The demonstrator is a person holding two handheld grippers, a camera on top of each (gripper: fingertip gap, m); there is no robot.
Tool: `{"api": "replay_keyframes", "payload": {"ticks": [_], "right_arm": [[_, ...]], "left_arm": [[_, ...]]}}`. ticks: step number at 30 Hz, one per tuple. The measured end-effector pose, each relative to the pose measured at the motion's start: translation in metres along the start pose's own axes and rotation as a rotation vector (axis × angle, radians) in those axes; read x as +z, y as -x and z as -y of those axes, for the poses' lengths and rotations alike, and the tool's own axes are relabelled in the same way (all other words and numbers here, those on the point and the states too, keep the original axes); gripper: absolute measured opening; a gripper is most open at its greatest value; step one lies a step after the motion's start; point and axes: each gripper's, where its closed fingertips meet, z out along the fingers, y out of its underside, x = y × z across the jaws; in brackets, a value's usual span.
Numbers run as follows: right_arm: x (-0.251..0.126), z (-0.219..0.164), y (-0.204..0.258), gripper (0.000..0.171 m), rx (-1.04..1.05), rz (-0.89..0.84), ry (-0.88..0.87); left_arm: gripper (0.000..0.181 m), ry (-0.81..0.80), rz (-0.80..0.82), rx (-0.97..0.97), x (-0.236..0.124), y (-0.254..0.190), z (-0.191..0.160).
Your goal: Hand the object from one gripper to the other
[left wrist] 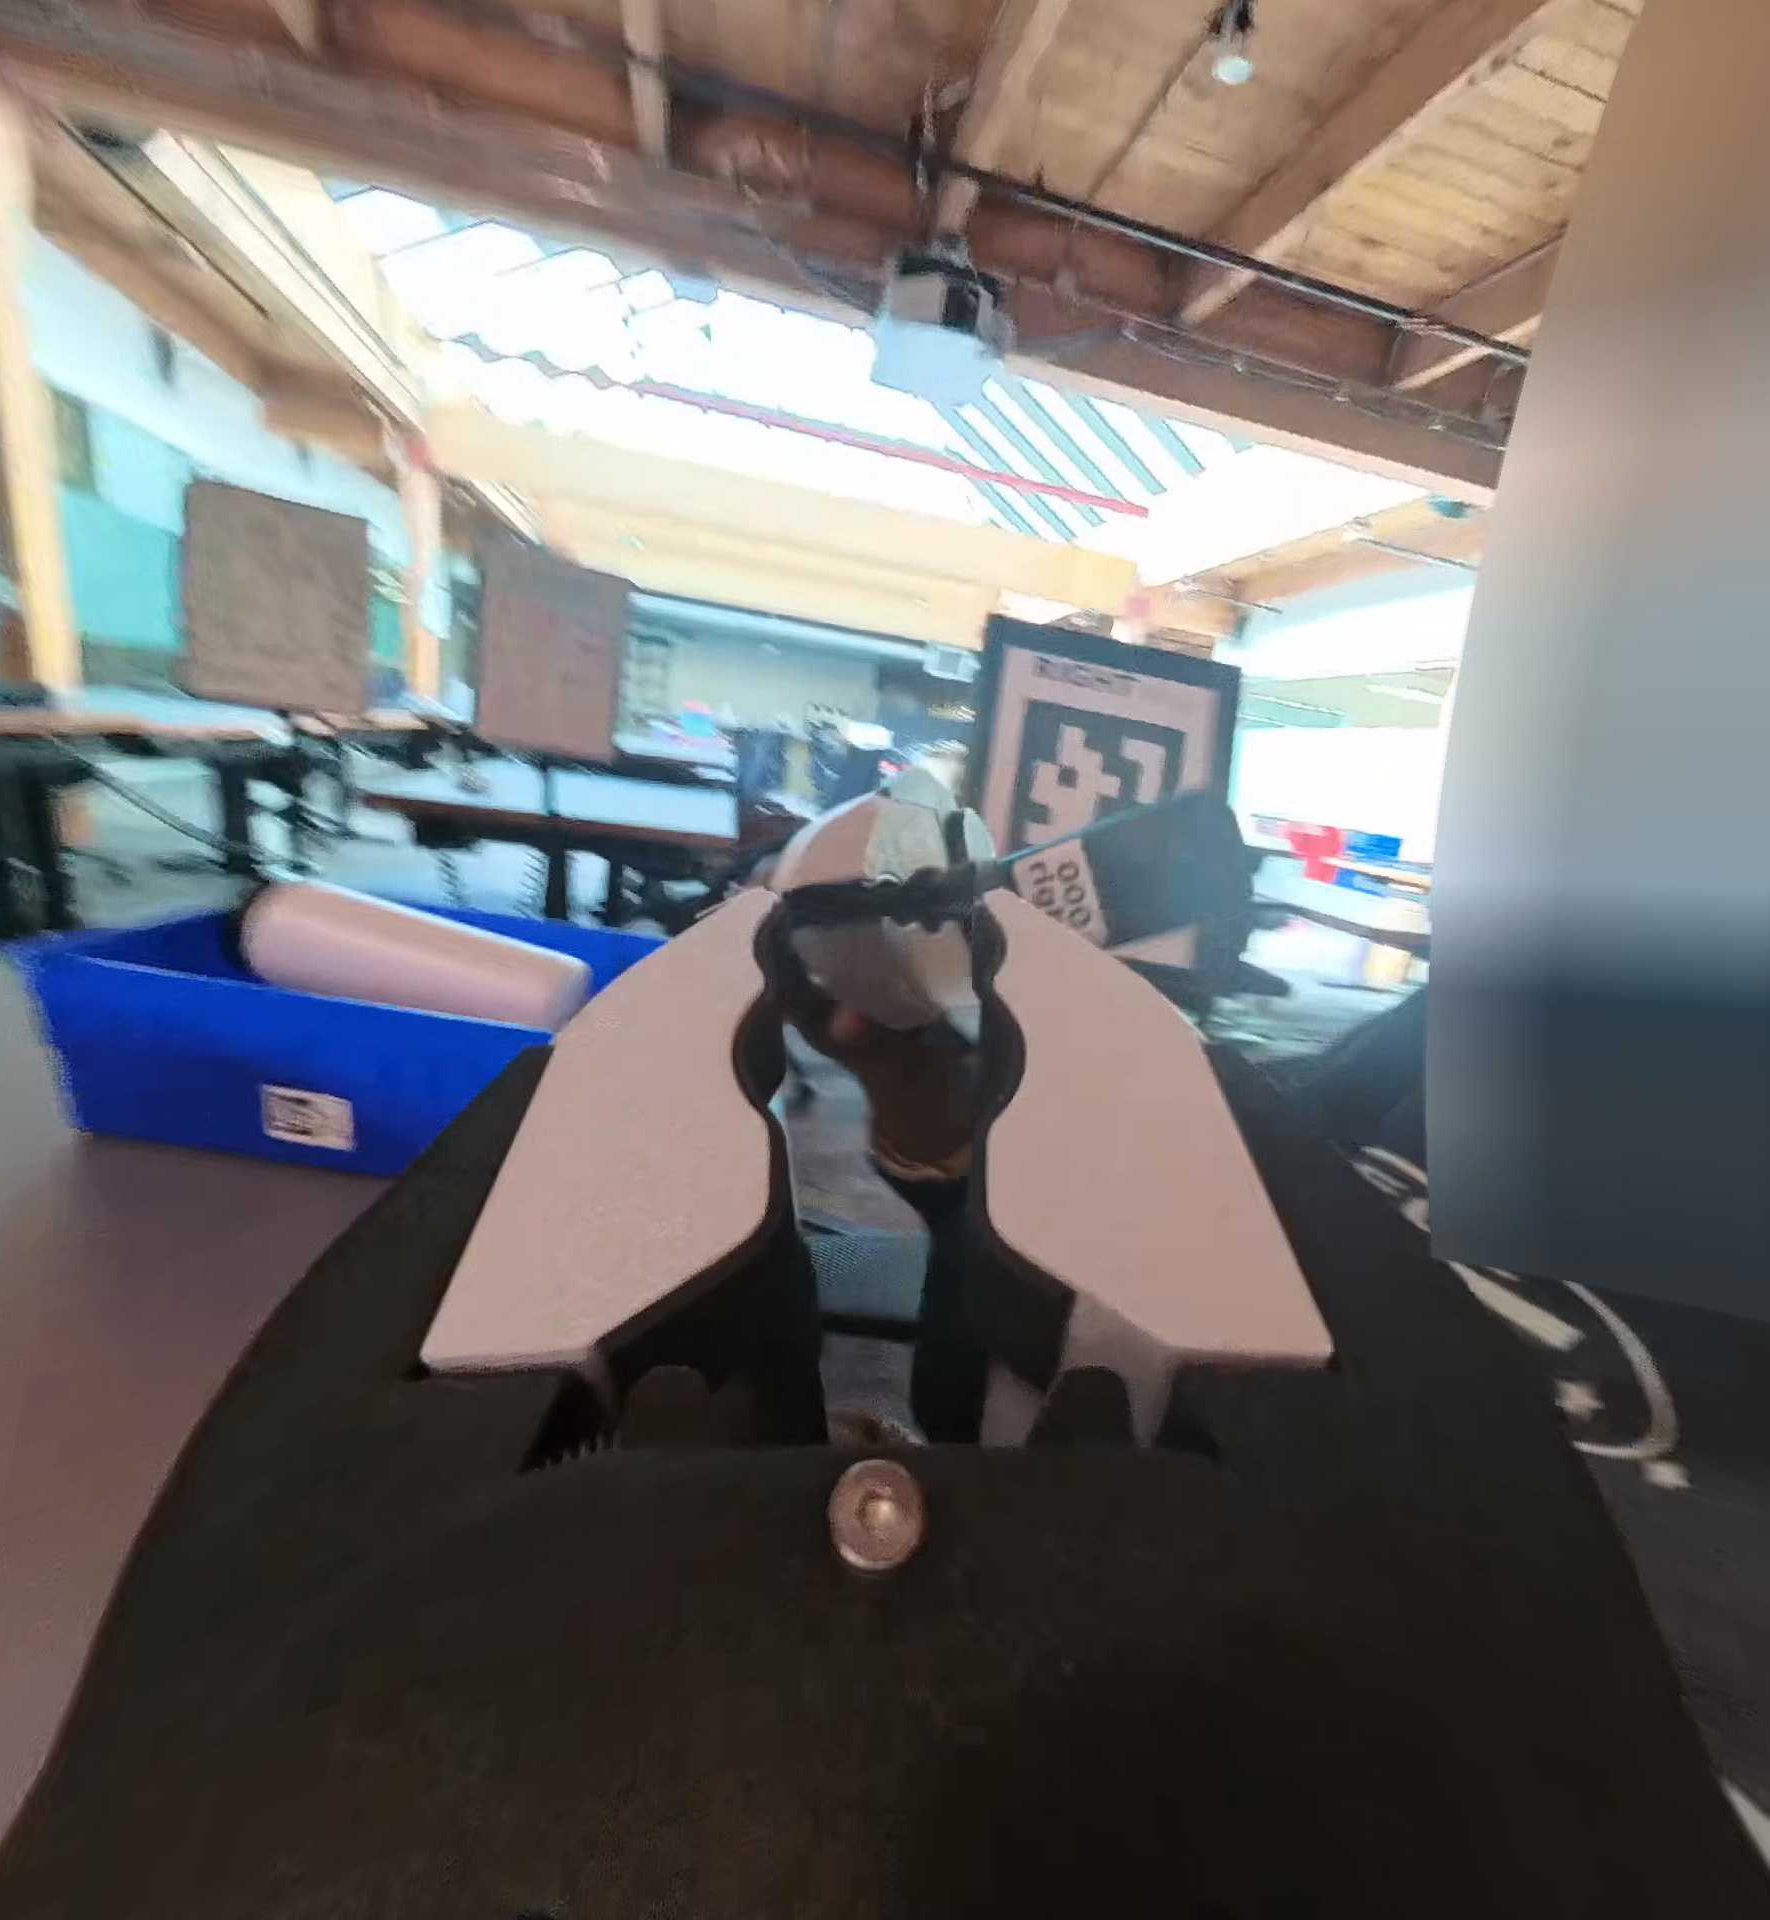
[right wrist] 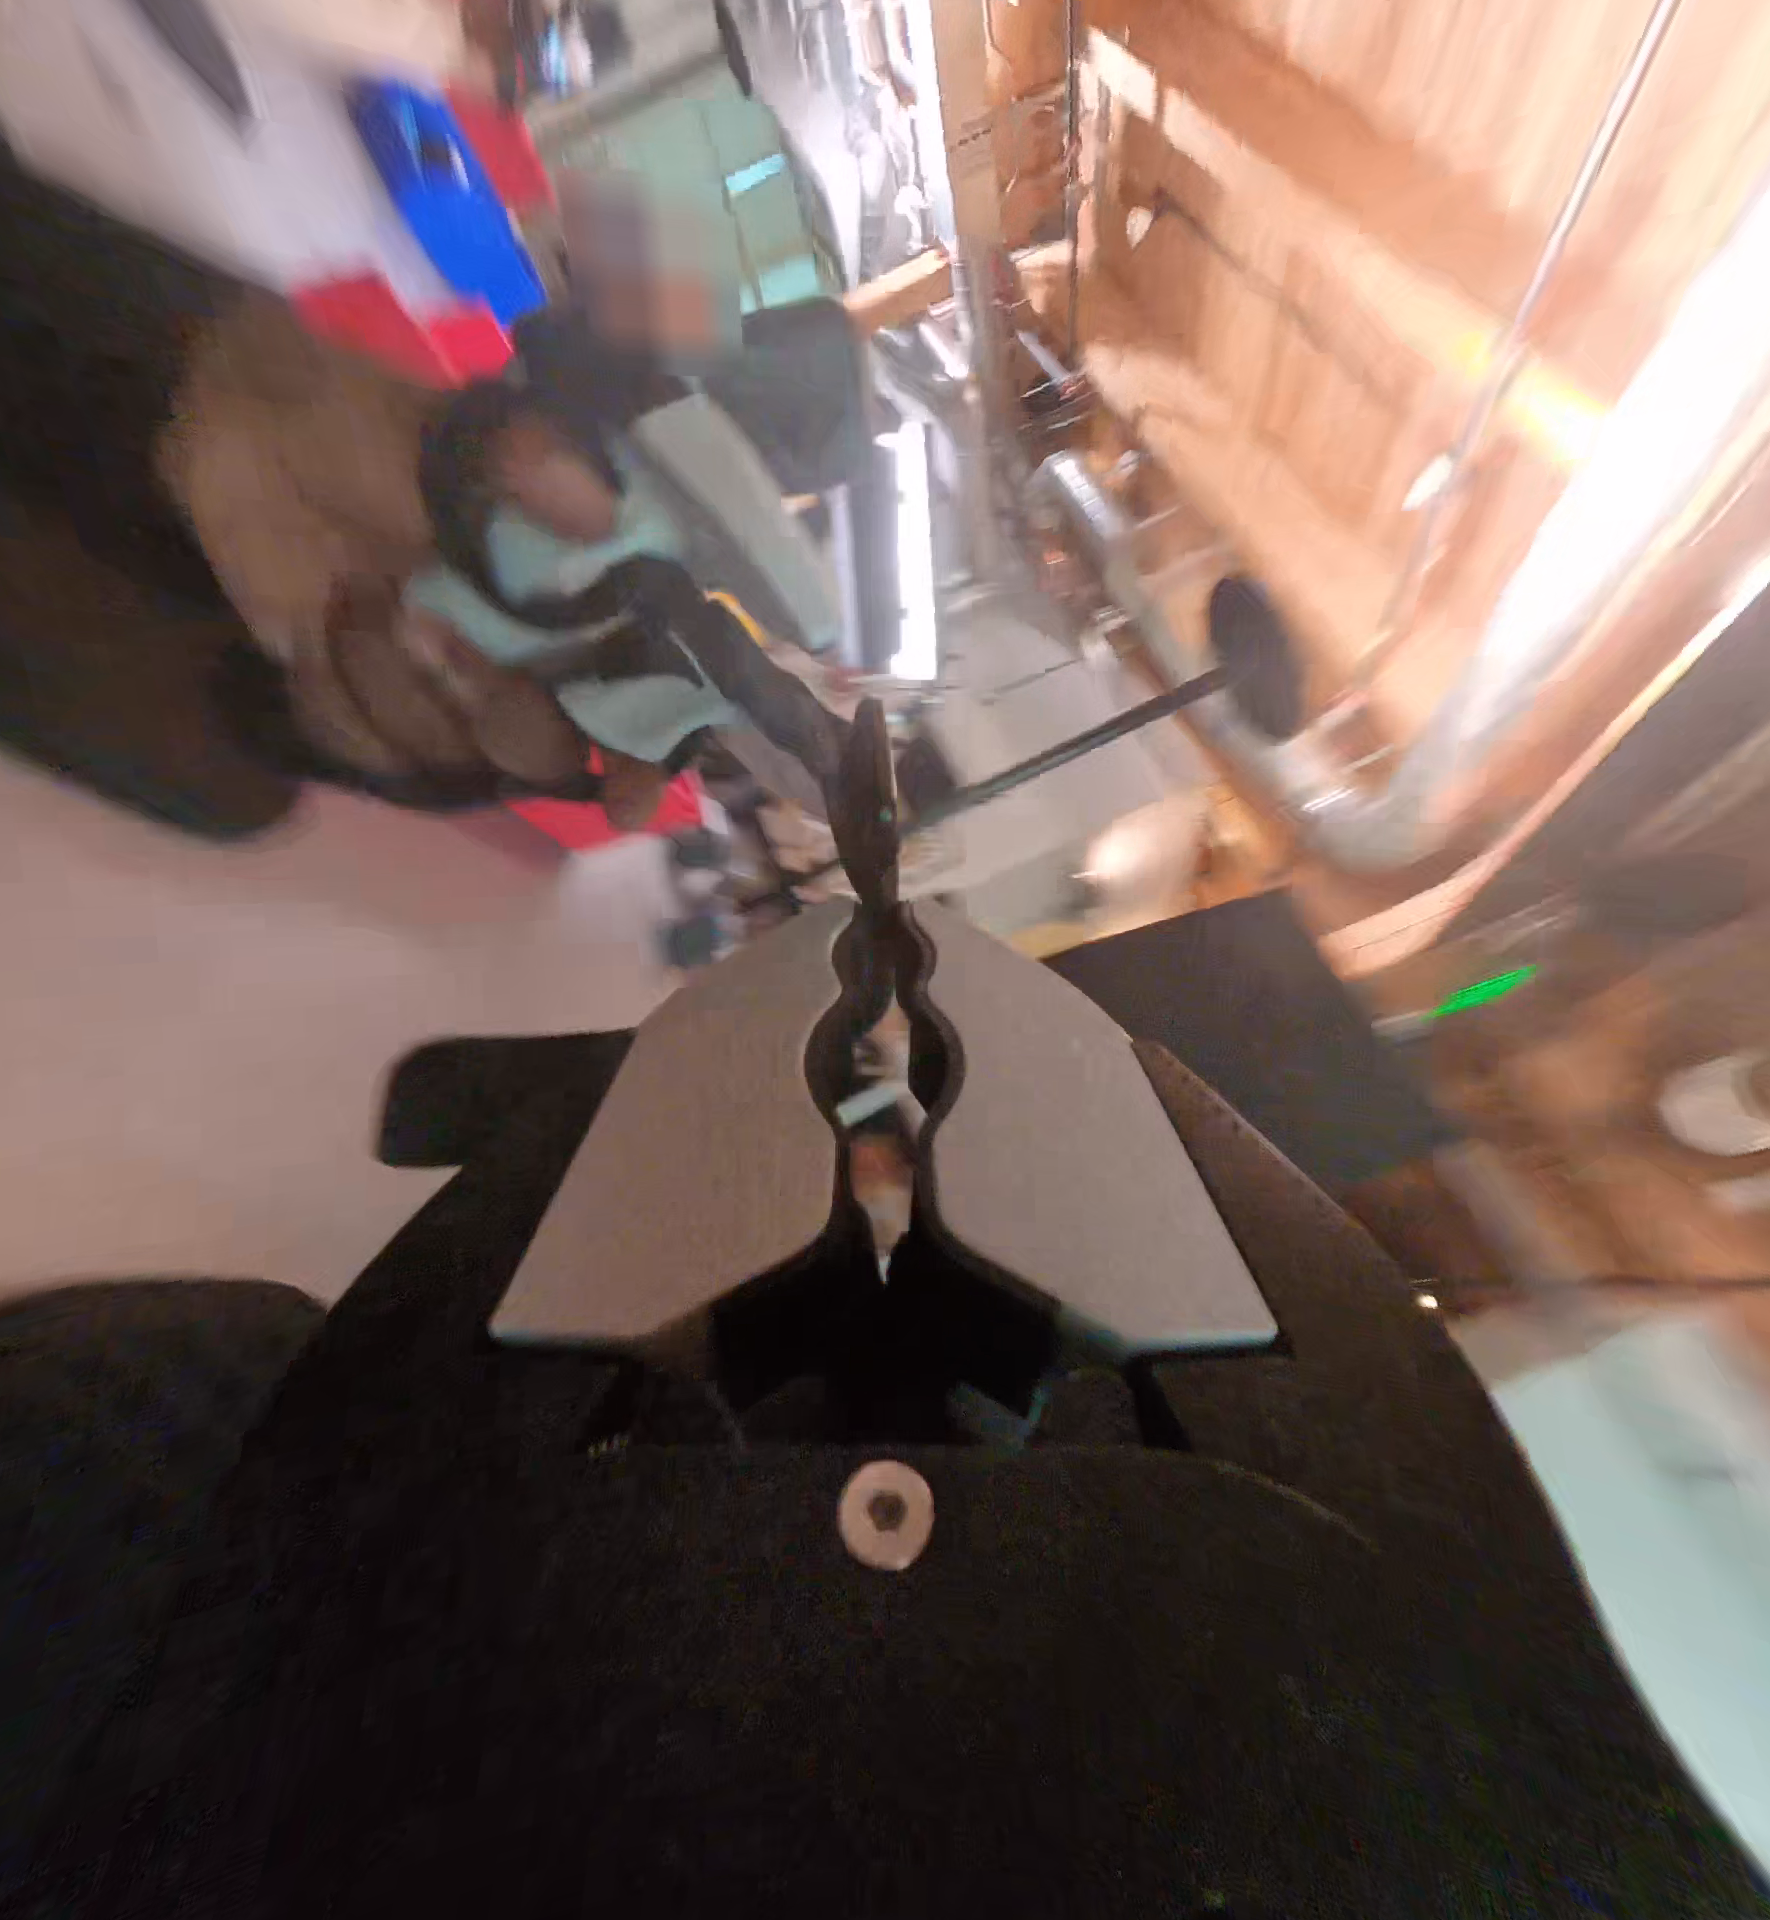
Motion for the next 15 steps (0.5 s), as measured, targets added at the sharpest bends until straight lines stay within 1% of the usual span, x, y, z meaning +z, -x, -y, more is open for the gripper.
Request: {"api": "replay_keyframes", "payload": {"ticks": [1, 2, 4, 6, 7, 8, 10, 13, 15], "right_arm": [[0.000, -0.001, -0.002, 0.005, 0.185, 0.055, -0.015], [-0.001, 0.000, -0.003, 0.005, 0.366, 0.111, -0.040], [-0.004, 0.003, -0.006, 0.005, 0.694, 0.213, -0.110], [-0.006, 0.005, -0.006, 0.005, 0.970, 0.315, -0.154], [-0.006, 0.005, -0.004, 0.005, 1.069, 0.365, -0.161], [-0.007, 0.004, -0.002, 0.005, 1.132, 0.399, -0.166], [-0.005, 0.001, 0.000, 0.005, 1.186, 0.420, -0.162], [-0.004, 0.002, 0.007, 0.005, 1.203, 0.456, -0.134], [-0.003, 0.003, 0.011, 0.005, 1.191, 0.473, -0.109]], "left_arm": [[0.033, -0.024, 0.044, 0.056, -0.003, 0.004, 0.005], [0.033, -0.034, 0.077, 0.104, -0.006, 0.006, 0.008], [0.032, 0.004, 0.110, 0.149, -0.007, 0.009, 0.005], [0.031, 0.073, 0.125, 0.149, -0.004, 0.010, -0.004], [0.031, 0.094, 0.129, 0.151, -0.003, 0.011, -0.008], [0.029, 0.105, 0.128, 0.156, 0.000, 0.010, -0.011], [0.024, 0.137, 0.129, 0.157, 0.004, 0.010, -0.017], [0.020, 0.193, 0.155, 0.179, 0.007, 0.014, -0.027], [0.013, 0.214, 0.161, 0.190, 0.009, 0.014, -0.032]]}}
